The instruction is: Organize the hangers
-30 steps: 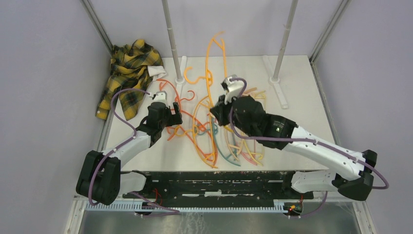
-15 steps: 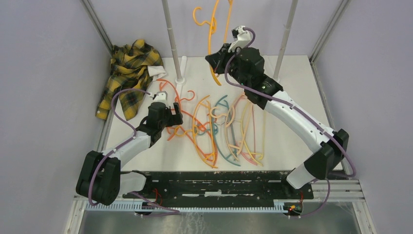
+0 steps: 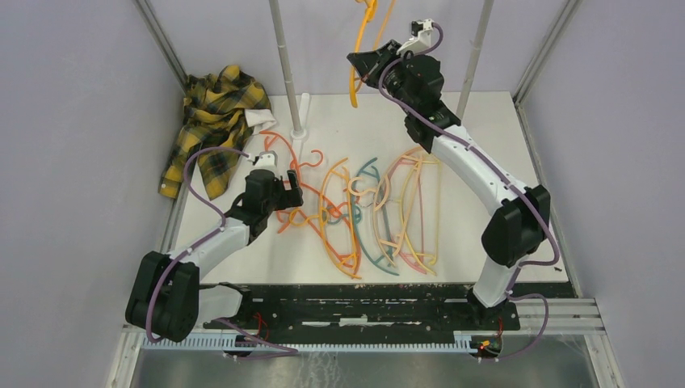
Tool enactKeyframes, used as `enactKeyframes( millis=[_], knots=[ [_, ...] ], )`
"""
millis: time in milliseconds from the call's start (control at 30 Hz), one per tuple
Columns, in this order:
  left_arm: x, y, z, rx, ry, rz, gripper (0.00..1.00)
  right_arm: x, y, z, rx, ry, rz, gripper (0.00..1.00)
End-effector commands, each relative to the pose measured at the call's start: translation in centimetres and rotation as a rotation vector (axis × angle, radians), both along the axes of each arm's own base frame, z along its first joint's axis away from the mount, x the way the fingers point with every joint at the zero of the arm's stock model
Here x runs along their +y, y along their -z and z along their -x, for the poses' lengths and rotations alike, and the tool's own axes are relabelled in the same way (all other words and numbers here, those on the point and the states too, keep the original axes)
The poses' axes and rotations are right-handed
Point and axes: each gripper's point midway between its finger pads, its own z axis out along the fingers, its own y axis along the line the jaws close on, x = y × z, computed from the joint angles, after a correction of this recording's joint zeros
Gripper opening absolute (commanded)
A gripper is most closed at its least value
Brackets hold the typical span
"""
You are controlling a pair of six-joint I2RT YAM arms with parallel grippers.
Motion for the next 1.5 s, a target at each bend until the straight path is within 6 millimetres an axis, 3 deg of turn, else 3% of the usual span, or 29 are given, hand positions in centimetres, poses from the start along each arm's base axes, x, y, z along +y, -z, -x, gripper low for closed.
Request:
enactKeyframes(
  millis=[0, 267, 567, 700, 900, 1100, 1200, 1267, 1400, 1467],
  knots=[
    [0.0, -1.4, -0.4, -0.046, -0.021, 0.025, 1.0, -0.2, -5.2, 0.0, -0.098, -0.035, -0.185, 0.01],
    [0.0, -1.2, -0.6, -0.038, -0.017, 0.017, 1.0, -0.6, -5.6, -1.1, -0.076, -0.015, -0.225, 0.01],
    [0.1, -0.1, -0.6, -0.014, -0.015, -0.002, 1.0, -1.4, -6.7, 1.4, -0.118, -0.04, -0.227, 0.01],
    [0.0, -0.1, -0.7, -0.013, -0.014, 0.002, 1.0, -2.2, -6.4, -0.2, -0.044, 0.019, -0.208, 0.01],
    [-0.1, -0.5, -0.8, -0.022, -0.011, 0.01, 1.0, -2.3, -4.2, -3.8, 0.095, 0.013, -0.277, 0.01],
    [0.0, -0.6, -0.6, -0.024, -0.013, 0.003, 1.0, -2.4, -1.3, -4.2, 0.184, 0.012, -0.288, 0.02],
    [0.0, -0.5, -0.6, -0.021, -0.013, 0.002, 1.0, -2.7, 0.2, -3.7, 0.214, 0.019, -0.282, 0.1],
    [0.1, -0.4, -0.6, -0.018, -0.014, 0.0, 1.0, -2.8, 0.9, -3.2, 0.214, 0.013, -0.272, 0.21],
    [0.1, -0.4, -0.6, -0.018, -0.017, -0.002, 1.0, -3.5, 0.2, -1.4, 0.171, 0.006, -0.198, 0.64],
    [0.2, -0.4, -0.6, -0.018, -0.022, -0.004, 1.0, -4.2, 0.0, -0.2, 0.145, 0.016, -0.156, 0.79]
  ],
)
